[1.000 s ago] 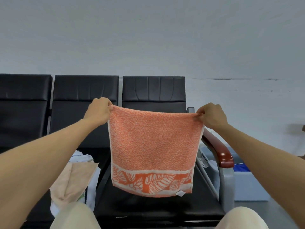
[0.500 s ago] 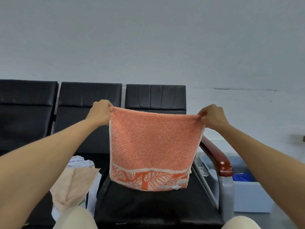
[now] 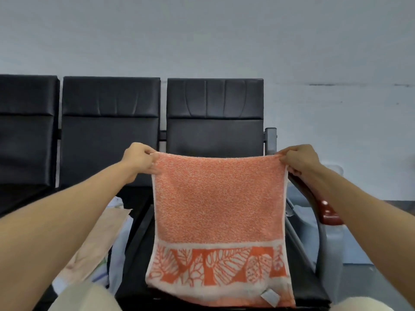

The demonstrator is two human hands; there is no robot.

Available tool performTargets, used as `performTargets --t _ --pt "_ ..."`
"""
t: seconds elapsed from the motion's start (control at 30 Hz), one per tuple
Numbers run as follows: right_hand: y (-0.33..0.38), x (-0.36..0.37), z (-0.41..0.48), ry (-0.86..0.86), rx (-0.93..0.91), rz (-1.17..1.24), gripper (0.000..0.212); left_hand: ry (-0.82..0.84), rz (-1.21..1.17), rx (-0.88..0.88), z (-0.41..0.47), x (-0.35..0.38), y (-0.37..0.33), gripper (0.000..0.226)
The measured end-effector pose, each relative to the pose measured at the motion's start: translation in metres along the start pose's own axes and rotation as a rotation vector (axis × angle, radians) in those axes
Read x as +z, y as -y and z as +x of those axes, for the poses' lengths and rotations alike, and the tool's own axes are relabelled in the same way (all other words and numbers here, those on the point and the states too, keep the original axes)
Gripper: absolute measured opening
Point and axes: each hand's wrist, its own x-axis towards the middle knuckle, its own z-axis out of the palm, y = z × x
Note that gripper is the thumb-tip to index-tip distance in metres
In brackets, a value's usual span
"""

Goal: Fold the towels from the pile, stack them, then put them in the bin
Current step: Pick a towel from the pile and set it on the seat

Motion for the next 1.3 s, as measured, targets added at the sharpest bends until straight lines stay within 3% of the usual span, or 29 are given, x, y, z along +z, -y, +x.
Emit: performTargets --t 0.17,0.33,0.43,0.57,0.73,0.87,1.0,1.17,1.3 --pt "-0.043 0.037 0.013 0.109 0.053 0.132 0.033 -0.032 -0.051 0.013 0.021 0.043 0.049 0.009" --pt "-0.095 0.066 0.011 0.122 0.082 0.228 0.018 0.001 0.004 0.044 0.017 0.067 0.102 0.015" --pt "-0.115 0.074 0.0 0.107 0.092 0.209 0.02 0.004 0.07 0.072 0.0 0.077 0.124 0.009" --pt "-0.136 0.074 -0.021 0.153 0.149 0.146 0.006 0.046 0.23 0.118 -0.03 0.084 0.152 0.01" --pt "-0.135 0.066 -0.051 0.337 0.246 -0.043 0.034 0.179 0.403 0.252 -0.044 0.075 0.16 0.01" --pt "-0.126 0.057 -0.063 0.574 0.368 -0.169 0.062 0.219 0.411 0.229 -0.05 0.065 0.157 0.01" --pt "-0.126 0.056 -0.072 0.709 0.43 -0.37 0.075 0.417 0.505 0.193 -0.058 0.061 0.161 0.008" --pt "-0.129 0.061 -0.076 0.868 0.444 -0.498 0.066 0.566 0.626 0.095 -0.057 0.059 0.168 0.011" --pt "-0.14 0.068 -0.066 0.781 0.358 -0.66 0.036 0.577 0.636 0.026 -0.053 0.069 0.172 0.024"
